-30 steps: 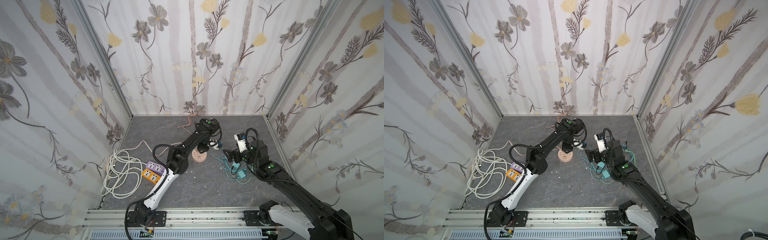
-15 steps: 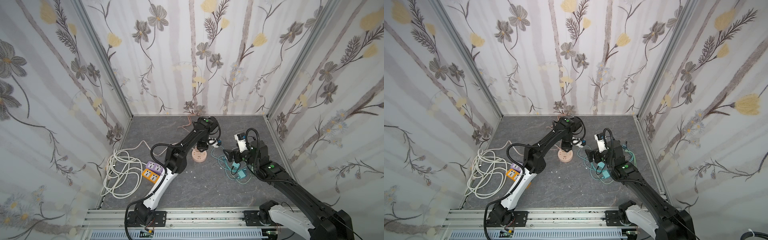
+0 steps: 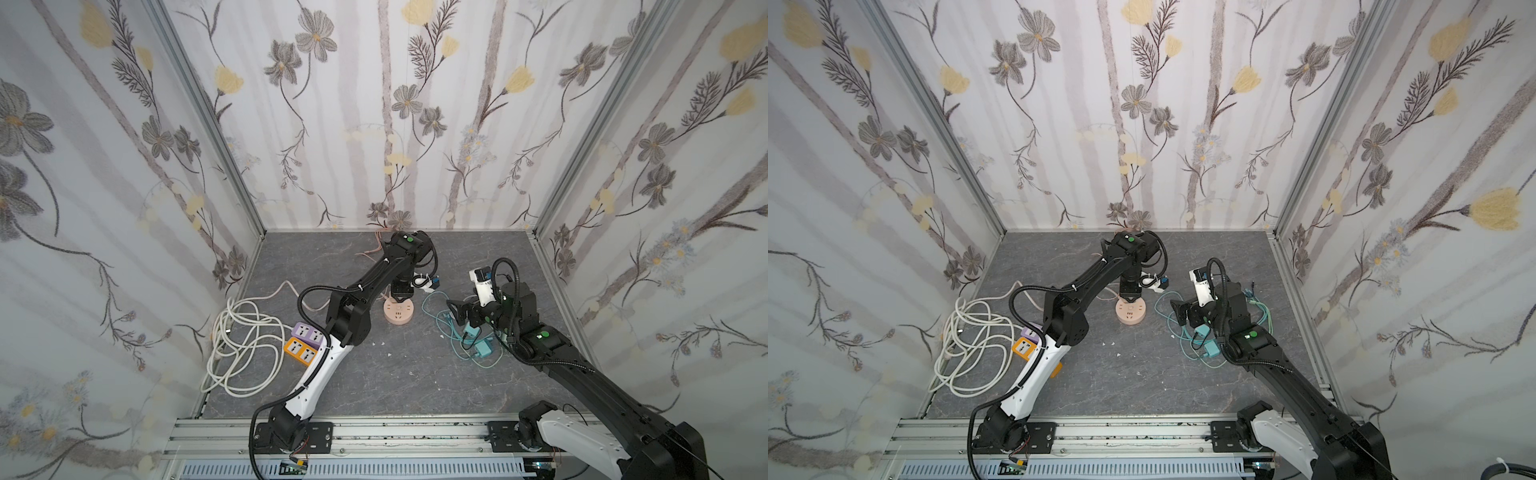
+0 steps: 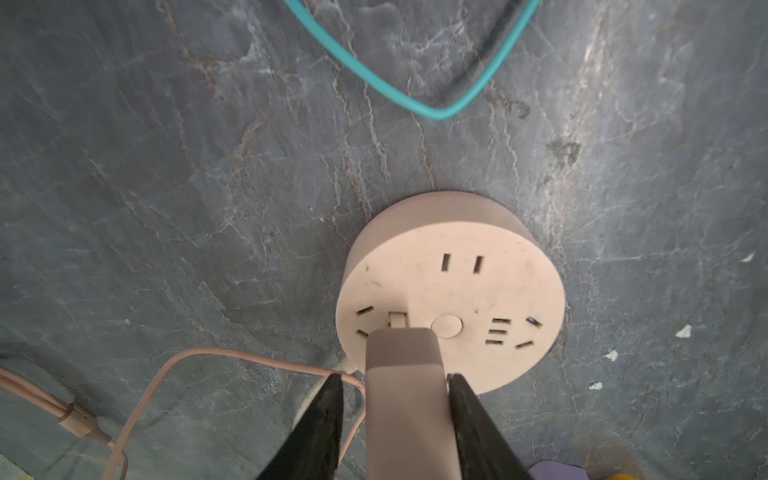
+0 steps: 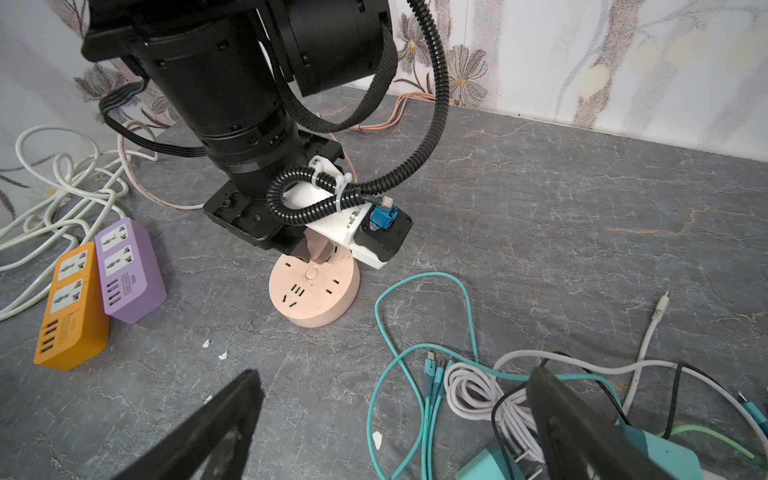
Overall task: Insert the plug
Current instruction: 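Press the pink charger down into the socket with the left gripper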
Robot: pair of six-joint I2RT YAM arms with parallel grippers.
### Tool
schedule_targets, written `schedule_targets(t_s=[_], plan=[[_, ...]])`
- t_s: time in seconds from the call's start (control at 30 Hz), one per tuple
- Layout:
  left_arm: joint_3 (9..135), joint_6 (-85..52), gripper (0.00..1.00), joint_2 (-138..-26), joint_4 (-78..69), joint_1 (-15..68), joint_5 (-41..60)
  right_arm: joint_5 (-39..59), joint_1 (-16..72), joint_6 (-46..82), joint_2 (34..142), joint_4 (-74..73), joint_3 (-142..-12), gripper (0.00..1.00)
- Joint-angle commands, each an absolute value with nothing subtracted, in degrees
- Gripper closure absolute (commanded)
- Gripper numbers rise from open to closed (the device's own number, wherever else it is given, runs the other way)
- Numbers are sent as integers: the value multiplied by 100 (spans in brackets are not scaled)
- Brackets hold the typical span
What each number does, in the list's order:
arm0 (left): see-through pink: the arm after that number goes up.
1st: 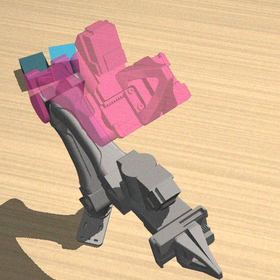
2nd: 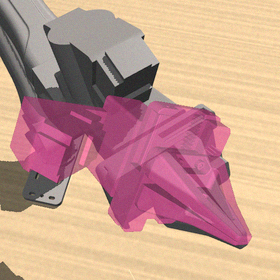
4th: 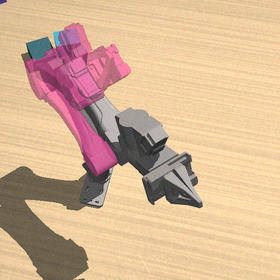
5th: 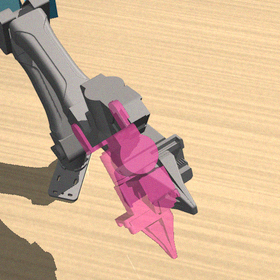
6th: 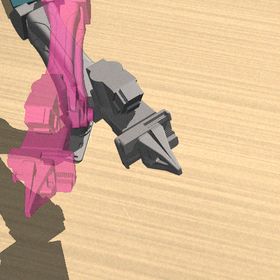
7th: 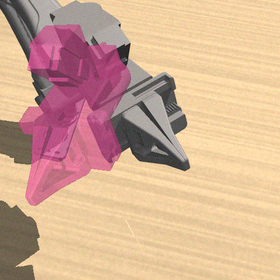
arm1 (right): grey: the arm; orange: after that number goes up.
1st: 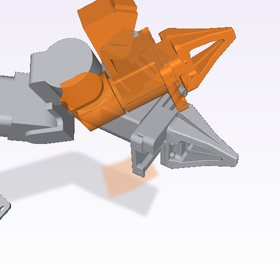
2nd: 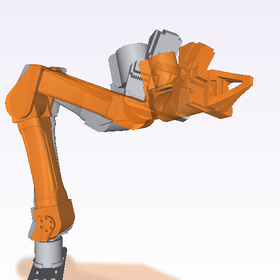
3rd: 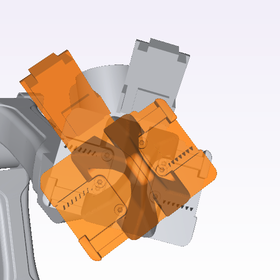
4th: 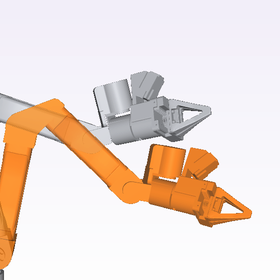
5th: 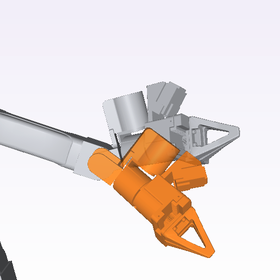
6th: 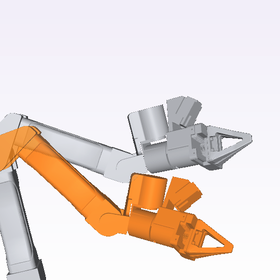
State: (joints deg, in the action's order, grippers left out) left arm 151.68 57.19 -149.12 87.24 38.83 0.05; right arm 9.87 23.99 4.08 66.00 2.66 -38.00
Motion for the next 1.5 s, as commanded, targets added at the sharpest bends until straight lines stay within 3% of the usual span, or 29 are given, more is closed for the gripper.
schedule_targets(t_s=[0.0,1.07,1.13,1.27,1.47], plan=[[15152,5724,57,-14819,8788,3862,62,932,2407,422,6583,48,-3788,1],[14627,5636,65,-14460,8737,3780,16,940,2406,378,6583,-6,-3788,1],[14616,5632,71,-14472,8745,3781,35,949,2402,371,6592,-8,-3789,1],[14523,5557,97,-14475,8669,3780,1,958,2408,378,6592,-2,-3788,1],[14450,5654,100,-14574,8585,3856,-94,958,2406,377,6601,7,-3786,1]])
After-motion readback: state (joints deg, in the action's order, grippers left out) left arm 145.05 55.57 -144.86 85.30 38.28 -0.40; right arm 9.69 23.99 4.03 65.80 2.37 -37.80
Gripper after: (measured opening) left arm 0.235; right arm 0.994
